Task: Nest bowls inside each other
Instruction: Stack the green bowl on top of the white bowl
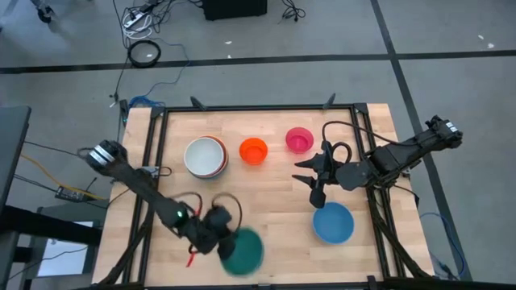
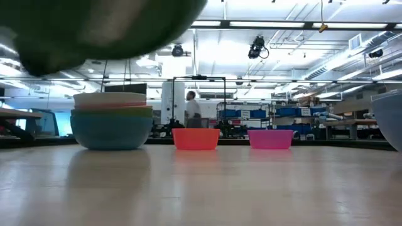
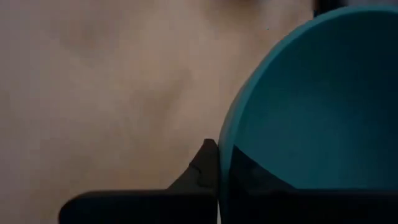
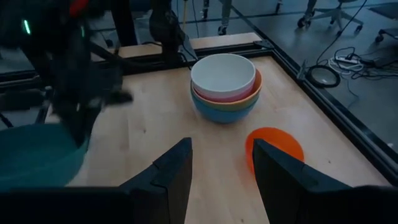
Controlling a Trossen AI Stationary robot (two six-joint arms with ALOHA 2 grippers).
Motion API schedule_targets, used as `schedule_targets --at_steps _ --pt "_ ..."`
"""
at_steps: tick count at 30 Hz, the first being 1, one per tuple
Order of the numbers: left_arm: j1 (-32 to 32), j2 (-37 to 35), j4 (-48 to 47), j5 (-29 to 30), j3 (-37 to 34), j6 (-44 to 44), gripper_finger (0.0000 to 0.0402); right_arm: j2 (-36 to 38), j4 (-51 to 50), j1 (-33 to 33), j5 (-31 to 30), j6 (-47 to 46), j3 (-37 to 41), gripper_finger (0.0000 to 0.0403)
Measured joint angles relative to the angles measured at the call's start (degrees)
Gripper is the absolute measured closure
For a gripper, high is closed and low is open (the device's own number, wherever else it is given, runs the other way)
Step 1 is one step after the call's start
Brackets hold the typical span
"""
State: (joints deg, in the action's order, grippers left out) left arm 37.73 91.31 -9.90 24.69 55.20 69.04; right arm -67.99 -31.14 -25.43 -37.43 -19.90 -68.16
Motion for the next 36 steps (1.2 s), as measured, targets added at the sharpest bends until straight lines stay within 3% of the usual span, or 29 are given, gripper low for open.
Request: schedule_targets --at_steps 4,8,12,20,30,36 --pt "-2.19 -5.96 -32.75 12.16 9.48 -1.07 0.0398 -0.36 -0.02 0.11 -0.24 -0.02 0.00 0.0247" --pt "-4.91 -8.63 -62.28 21.32 20.41 4.10 0.0398 -1.35 0.06 0.11 -0.77 -0.04 -0.02 0.0247" --pt "-8.54 -8.57 -79.73 25.93 27.31 7.82 0.0398 -3.30 0.72 0.39 -0.92 0.24 0.00 0.0247" --pt "-19.19 -10.60 -79.91 25.03 25.03 -1.20 0.0398 -7.93 2.59 0.89 -0.18 0.24 0.00 0.0247" --pt "-29.35 -10.76 -80.12 24.00 14.57 -2.62 0.0398 -8.67 7.23 0.74 1.64 0.55 0.00 0.0247" --pt "-31.21 -10.77 -79.06 22.54 10.23 -2.58 0.0398 -8.59 7.08 0.72 1.88 0.57 0.00 0.0247"
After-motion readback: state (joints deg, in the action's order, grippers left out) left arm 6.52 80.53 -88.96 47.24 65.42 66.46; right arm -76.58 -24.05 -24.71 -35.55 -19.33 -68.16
